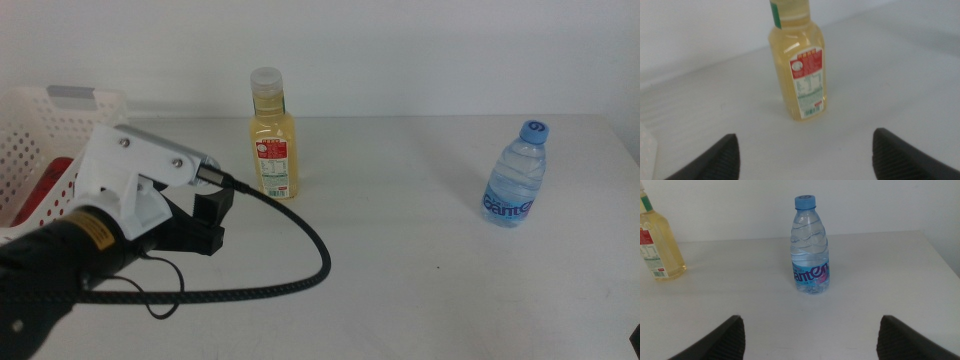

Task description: Use arms to grab the bottles and put them into the dustbin to the left of the table.

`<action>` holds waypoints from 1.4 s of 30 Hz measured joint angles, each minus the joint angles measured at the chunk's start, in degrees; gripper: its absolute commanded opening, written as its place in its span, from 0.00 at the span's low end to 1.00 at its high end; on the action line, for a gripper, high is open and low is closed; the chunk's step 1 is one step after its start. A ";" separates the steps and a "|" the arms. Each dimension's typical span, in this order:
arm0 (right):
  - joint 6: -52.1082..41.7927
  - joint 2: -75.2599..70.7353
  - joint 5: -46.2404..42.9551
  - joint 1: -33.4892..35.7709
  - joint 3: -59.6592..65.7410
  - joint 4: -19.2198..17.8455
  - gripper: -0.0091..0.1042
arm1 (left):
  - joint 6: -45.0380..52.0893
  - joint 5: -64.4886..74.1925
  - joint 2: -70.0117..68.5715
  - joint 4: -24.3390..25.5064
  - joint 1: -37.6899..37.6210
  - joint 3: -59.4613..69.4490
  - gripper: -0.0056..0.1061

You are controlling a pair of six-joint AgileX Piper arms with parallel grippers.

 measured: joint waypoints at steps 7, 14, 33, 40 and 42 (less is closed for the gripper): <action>0.00 0.00 0.00 0.00 0.00 0.00 0.72 | -5.13 -10.12 4.71 0.06 -0.12 2.22 0.86; 0.00 0.00 0.00 0.00 0.00 0.00 0.72 | -11.51 -23.05 14.74 4.48 -0.12 2.21 0.86; 0.00 0.00 0.00 0.00 0.00 0.00 0.72 | -14.75 -29.05 36.26 7.26 -0.12 -14.36 0.86; 0.00 0.00 -0.05 0.00 0.00 0.00 0.72 | -13.24 -29.94 43.01 5.30 -0.12 -20.98 0.86; 0.00 0.00 -0.05 0.00 0.00 0.00 0.72 | -12.98 -29.99 44.99 3.87 -0.12 -22.96 0.86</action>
